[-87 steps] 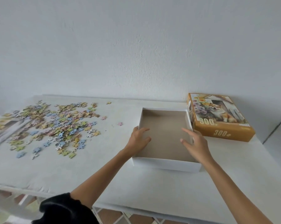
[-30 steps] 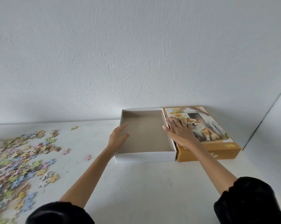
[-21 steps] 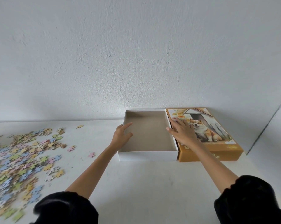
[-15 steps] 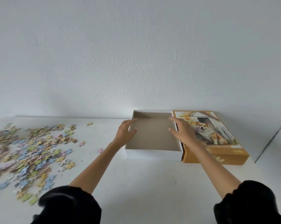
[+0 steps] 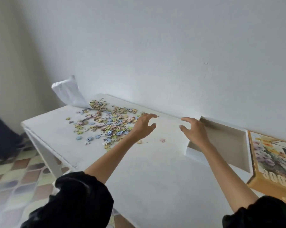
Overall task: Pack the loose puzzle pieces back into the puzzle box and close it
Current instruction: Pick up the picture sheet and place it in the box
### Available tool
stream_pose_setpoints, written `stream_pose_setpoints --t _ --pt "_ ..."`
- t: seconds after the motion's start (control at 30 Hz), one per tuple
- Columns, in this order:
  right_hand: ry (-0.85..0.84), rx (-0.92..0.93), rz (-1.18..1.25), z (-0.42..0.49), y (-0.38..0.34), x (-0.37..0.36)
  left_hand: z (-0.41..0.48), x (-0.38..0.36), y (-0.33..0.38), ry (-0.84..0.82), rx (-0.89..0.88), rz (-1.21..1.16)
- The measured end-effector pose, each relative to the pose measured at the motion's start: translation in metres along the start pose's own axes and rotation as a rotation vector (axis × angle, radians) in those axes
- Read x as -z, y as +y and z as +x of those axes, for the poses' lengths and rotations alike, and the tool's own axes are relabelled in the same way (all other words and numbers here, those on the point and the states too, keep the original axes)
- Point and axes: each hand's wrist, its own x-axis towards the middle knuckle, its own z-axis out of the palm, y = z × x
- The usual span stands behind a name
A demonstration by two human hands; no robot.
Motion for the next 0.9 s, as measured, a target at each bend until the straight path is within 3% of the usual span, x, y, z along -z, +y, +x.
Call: stream_pose_setpoints --t 0.27,0.57,0.9 --pt "-0.092 0.162 0.072 0.016 -0.112 -0.076 -0.027 0.088 -0.070 0.133 0.038 0.081" --pt "-0.113 0.223 0.119 0.045 -0.219 -0.164 -0.029 0.183 -0.170 0.193 0.055 0.109" --pt "-0.169 0.170 0.108 0.081 -0.261 -0.230 0.004 0.207 -0.248 0.144 -0.049 0.098"
